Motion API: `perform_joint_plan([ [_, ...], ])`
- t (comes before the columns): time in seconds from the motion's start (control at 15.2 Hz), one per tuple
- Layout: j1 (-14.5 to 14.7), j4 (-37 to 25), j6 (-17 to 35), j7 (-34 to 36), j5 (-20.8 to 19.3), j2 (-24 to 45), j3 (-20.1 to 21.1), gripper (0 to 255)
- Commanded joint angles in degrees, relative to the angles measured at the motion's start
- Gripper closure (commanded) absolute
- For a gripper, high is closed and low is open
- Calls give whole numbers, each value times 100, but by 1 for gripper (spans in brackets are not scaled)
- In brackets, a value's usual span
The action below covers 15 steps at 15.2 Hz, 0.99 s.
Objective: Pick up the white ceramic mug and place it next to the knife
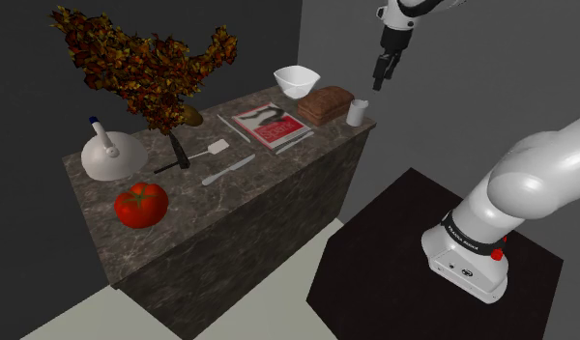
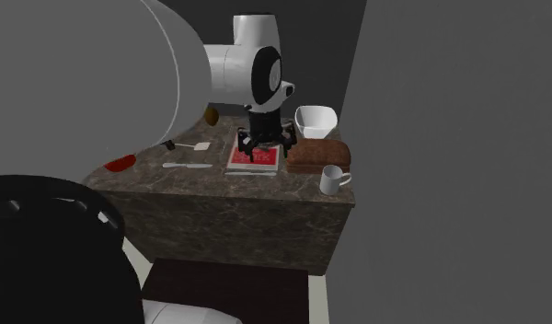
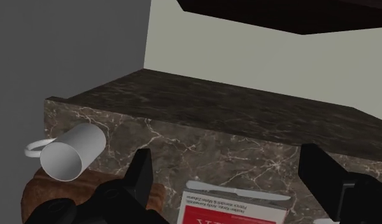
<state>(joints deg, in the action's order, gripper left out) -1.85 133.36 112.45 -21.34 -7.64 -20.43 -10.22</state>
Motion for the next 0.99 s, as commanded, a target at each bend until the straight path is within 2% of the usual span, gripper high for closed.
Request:
perform_joint_plan([
  [0.0,-43,-170,223,-199,-2,433,-147,0],
  [0.46,-181,-967,791,-832,211,1975,-491,0],
  [0.92,-464,-2109,1051,-1459,599,3584,-611,0],
])
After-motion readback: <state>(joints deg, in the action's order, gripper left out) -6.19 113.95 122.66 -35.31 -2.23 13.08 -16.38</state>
